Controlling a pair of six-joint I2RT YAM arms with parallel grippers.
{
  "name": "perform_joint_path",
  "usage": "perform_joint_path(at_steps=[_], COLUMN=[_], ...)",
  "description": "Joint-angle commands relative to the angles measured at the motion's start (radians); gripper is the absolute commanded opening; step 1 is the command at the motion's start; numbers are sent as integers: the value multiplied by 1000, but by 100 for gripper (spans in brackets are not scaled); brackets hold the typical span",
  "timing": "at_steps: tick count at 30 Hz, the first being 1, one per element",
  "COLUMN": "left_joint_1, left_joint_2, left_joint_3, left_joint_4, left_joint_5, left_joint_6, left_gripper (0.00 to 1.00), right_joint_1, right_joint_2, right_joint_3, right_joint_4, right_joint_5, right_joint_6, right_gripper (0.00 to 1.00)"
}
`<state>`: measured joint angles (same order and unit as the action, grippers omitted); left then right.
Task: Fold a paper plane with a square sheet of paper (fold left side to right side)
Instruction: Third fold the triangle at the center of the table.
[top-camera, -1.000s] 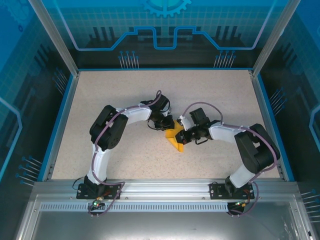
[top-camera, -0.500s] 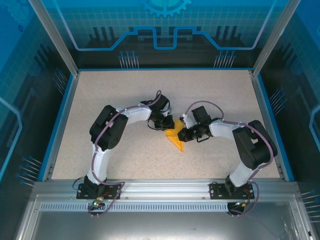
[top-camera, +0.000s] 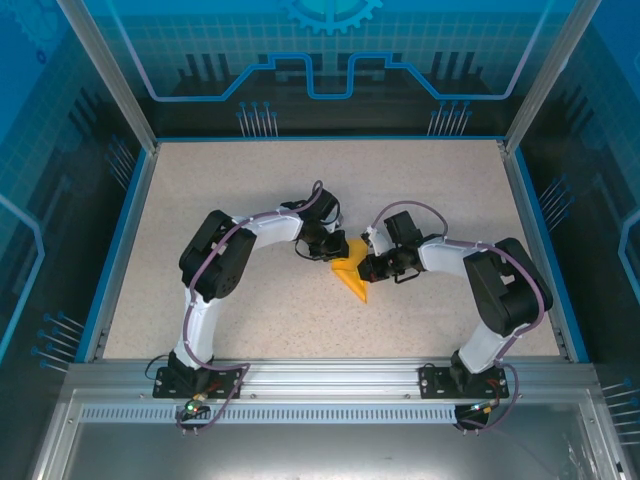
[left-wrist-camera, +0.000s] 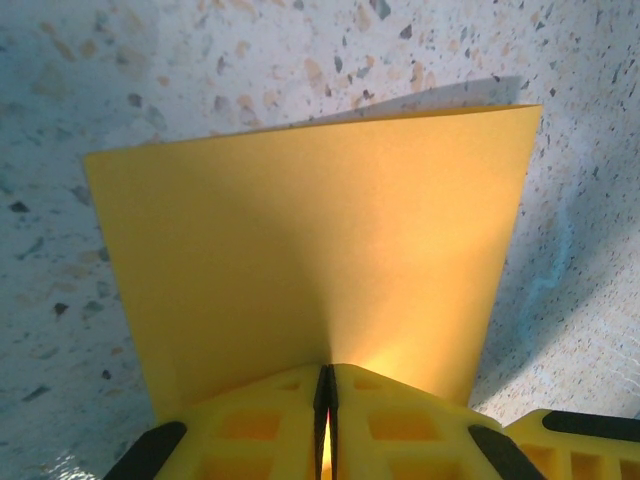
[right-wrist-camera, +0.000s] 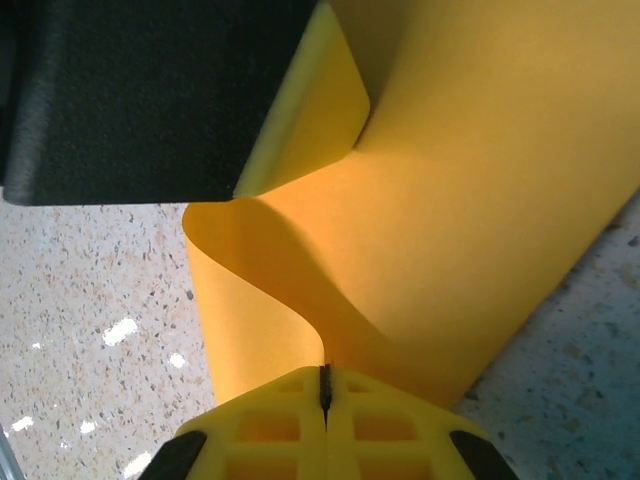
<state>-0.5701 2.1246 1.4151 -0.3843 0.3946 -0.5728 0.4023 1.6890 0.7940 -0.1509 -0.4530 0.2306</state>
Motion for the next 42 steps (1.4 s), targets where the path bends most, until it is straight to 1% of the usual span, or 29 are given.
perform_joint_path(at_steps=[1,26,36,42], left_joint_1=[3,3,3,5], left_joint_2=[16,14,4,-30], left_joint_3=[-37,-47,-48,-31], left_joint_4=[-38,-34,-31,-52], left_joint_5=[-11,-12,-11,-16], left_joint_6=[14,12,13,29], left_gripper=[13,12,13,17], right_joint_1=[-19,-28,-29,-25], right_joint_2=[15,44,54,76], right_joint_3=[22,41,47,39], right_joint_4=[-27,-45,-97,-134], right_joint_5=[10,28,41,45], right_joint_6=[10,7,4,10], right_gripper=[0,0,0,0])
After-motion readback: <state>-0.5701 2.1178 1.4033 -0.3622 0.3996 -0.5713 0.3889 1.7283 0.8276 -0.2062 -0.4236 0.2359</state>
